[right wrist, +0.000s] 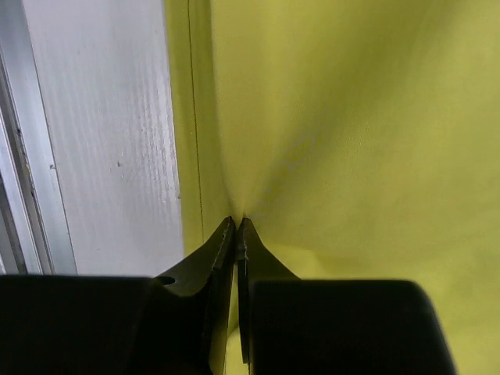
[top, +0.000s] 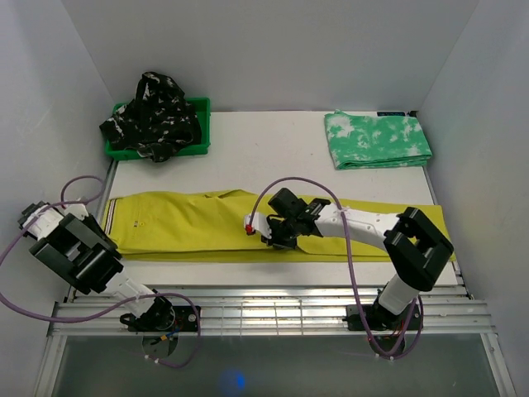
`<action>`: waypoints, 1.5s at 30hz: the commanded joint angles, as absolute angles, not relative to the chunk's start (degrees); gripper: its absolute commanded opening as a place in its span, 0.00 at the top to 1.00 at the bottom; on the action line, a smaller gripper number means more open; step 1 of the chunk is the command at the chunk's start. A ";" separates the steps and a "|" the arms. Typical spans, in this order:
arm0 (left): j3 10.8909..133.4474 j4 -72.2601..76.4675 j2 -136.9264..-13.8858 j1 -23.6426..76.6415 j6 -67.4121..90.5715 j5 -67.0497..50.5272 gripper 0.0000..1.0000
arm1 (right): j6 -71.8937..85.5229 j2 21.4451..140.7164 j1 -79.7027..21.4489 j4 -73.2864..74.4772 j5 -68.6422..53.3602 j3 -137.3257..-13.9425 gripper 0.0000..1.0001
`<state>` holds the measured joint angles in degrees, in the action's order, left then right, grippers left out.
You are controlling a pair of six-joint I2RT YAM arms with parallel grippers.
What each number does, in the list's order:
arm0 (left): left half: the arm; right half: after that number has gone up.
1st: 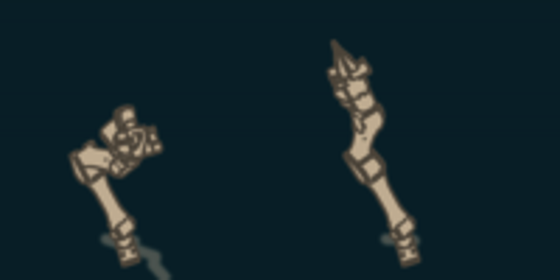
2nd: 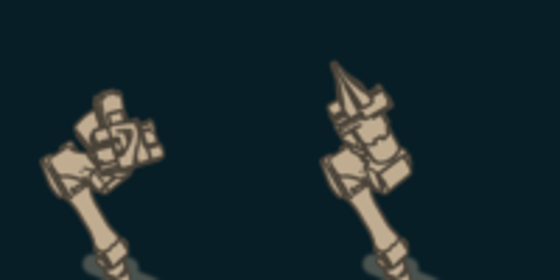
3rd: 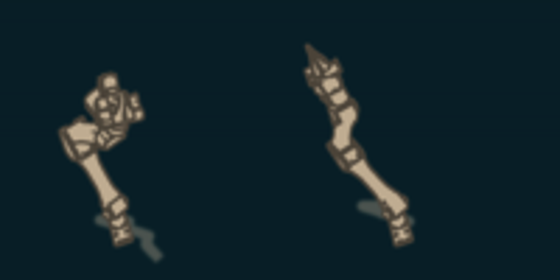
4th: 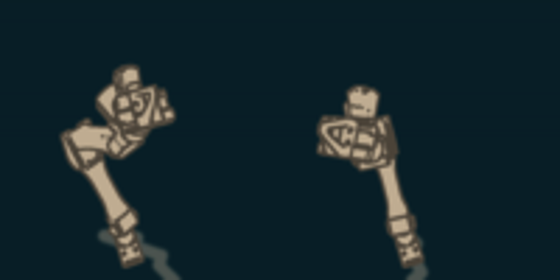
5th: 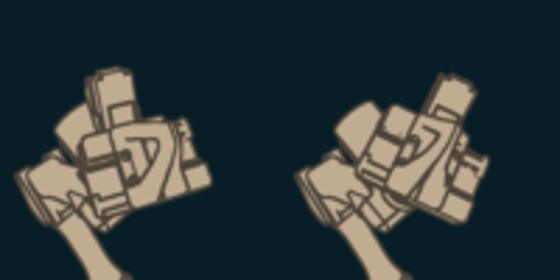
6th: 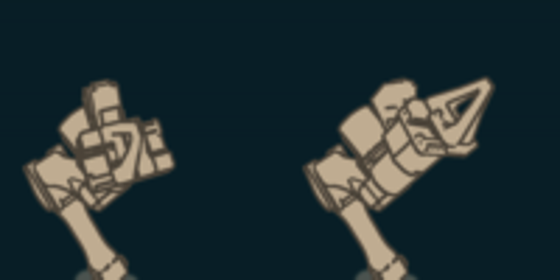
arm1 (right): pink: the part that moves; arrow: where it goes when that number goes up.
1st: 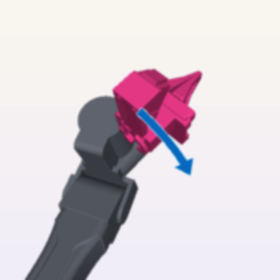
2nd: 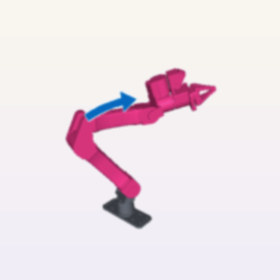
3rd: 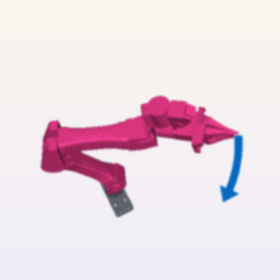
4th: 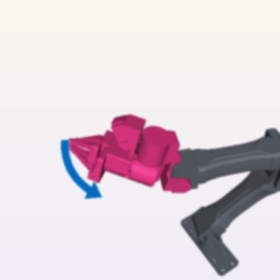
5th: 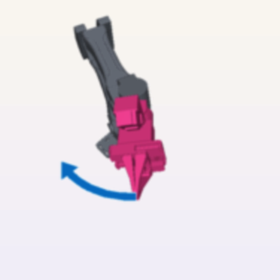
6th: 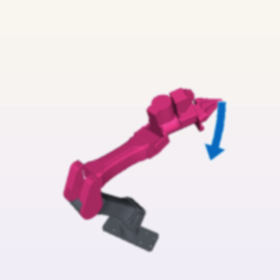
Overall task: Fold and stack the trousers
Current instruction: Fold the trousers
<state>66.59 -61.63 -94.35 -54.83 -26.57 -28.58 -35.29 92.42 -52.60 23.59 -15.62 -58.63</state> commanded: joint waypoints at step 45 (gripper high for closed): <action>60.12 -43.10 -79.09 18.93 -32.53 -31.58 0.35 | -56.24 75.33 -18.38 48.43 -9.50 -48.78 0.54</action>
<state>61.95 -52.56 -78.96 10.72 -38.41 -36.60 -52.21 77.97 -22.37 46.68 -13.82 -50.57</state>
